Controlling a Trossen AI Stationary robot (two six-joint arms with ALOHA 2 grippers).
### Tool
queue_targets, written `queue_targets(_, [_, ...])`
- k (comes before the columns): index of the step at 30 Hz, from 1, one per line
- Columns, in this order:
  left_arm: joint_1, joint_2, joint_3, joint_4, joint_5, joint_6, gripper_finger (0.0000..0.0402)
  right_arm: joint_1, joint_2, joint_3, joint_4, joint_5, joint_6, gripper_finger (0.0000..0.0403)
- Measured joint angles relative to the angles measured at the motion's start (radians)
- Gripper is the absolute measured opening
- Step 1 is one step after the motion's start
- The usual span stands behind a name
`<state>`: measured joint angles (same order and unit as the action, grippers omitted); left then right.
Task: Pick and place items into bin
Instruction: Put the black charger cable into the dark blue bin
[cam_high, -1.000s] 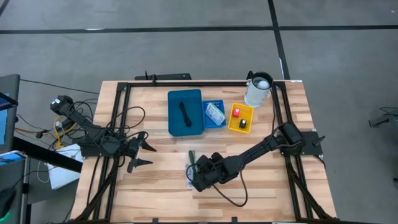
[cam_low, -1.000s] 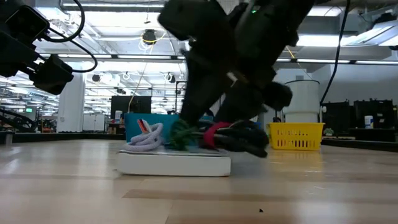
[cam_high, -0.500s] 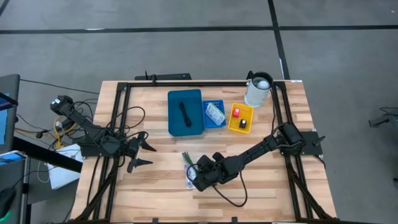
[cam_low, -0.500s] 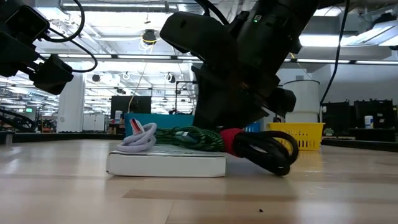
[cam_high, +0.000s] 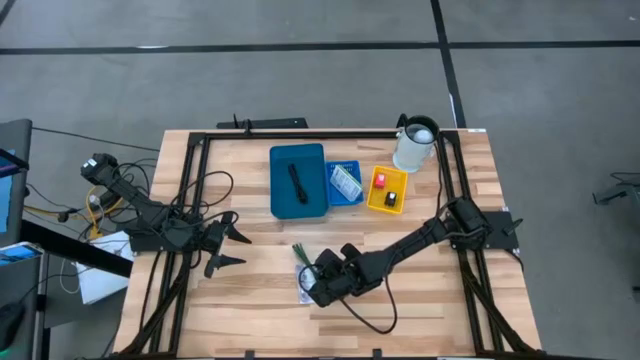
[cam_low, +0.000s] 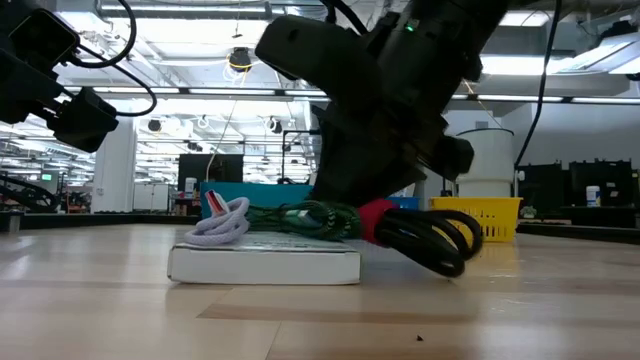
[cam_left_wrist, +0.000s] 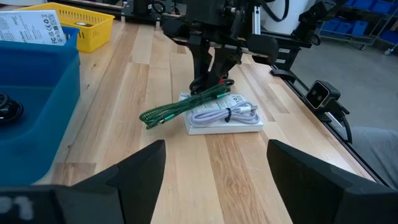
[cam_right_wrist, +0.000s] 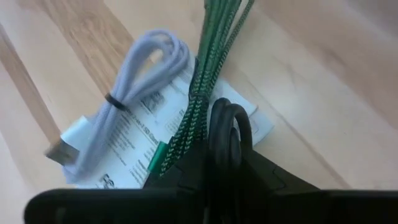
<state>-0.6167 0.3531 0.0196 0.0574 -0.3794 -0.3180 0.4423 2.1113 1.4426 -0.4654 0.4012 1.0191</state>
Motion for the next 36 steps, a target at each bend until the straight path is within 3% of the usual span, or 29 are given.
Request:
queue_targets(13, [0.000,0.000,0.000,0.000,0.000,0.000,0.0270,0.003,-0.001,0.183,-0.186,0.094,-0.089,0.0052])
queue_targets(18, [0.000,0.000,0.000,0.000,0.000,0.000,0.0270,-0.006,-0.001,0.254,-0.231,0.171,-0.196,0.0046])
queue_targets(22, [0.000,0.000,0.000,0.000,0.000,0.000,0.0270,-0.026,-0.002,0.295,-0.192,0.348,-0.344,0.0046])
queue_targets(28, [0.000,0.000,0.000,0.000,0.000,0.000,0.0270,-0.085,-0.002,0.301,0.015,0.666,-0.656,0.0053])
queue_targets(32, [0.000,0.000,0.000,0.000,0.000,0.000,0.0270,-0.157,-0.002,0.301,0.108,0.700,-0.814,0.0051])
queue_targets(36, [0.000,0.000,0.000,0.000,0.000,0.000,0.0270,-0.242,-0.002,0.301,0.134,0.661,-0.860,0.0051])
